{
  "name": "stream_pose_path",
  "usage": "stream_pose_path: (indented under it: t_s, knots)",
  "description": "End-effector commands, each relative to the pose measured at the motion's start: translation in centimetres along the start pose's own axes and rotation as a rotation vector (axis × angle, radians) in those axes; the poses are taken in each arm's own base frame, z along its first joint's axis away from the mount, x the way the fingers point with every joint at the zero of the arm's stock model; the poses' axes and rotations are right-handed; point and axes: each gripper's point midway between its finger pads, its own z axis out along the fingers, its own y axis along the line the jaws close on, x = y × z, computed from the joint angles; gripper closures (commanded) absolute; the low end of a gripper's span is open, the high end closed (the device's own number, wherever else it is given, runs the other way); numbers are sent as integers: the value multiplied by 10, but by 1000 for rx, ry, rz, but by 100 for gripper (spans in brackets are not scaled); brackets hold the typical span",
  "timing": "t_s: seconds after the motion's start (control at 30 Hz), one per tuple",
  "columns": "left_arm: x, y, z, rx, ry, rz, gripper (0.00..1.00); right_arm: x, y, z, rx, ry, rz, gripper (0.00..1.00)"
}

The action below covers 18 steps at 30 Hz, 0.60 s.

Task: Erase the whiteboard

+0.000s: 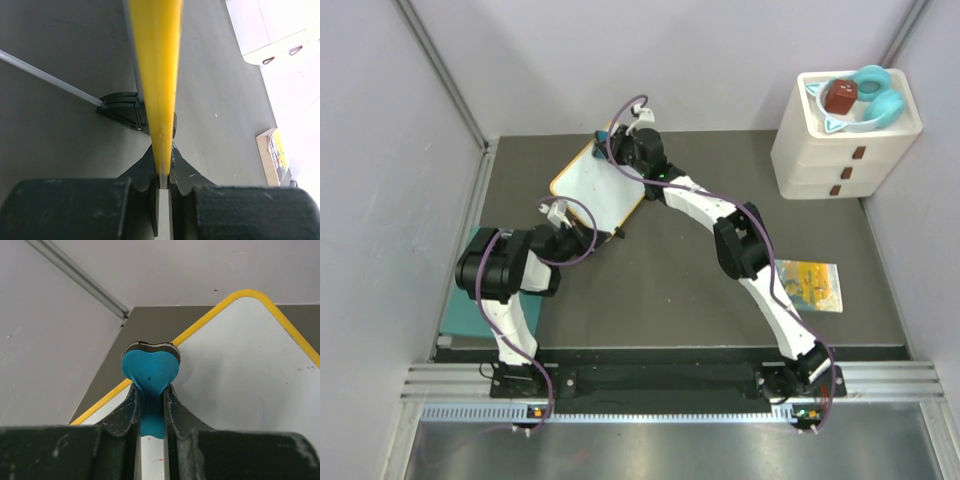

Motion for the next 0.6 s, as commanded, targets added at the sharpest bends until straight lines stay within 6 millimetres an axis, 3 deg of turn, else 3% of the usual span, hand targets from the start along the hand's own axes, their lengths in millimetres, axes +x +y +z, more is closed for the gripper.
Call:
stream_pose_path:
  t_s: [0.0,0.23,0.4,0.57]
  knots:
    - [61,-10,-13,55,228,-61,100,-1,-17,7,52,-36,-26,100]
    - [61,-10,-13,54,229,-60,100,20,-41,8,82,18,-22,100]
    - [60,-11,-12,54,228,-53,100,38,-29,0,12,77,7,100]
    - [61,-10,-12,50,231,-55,100,71,-24,-15,-28,170,25,100]
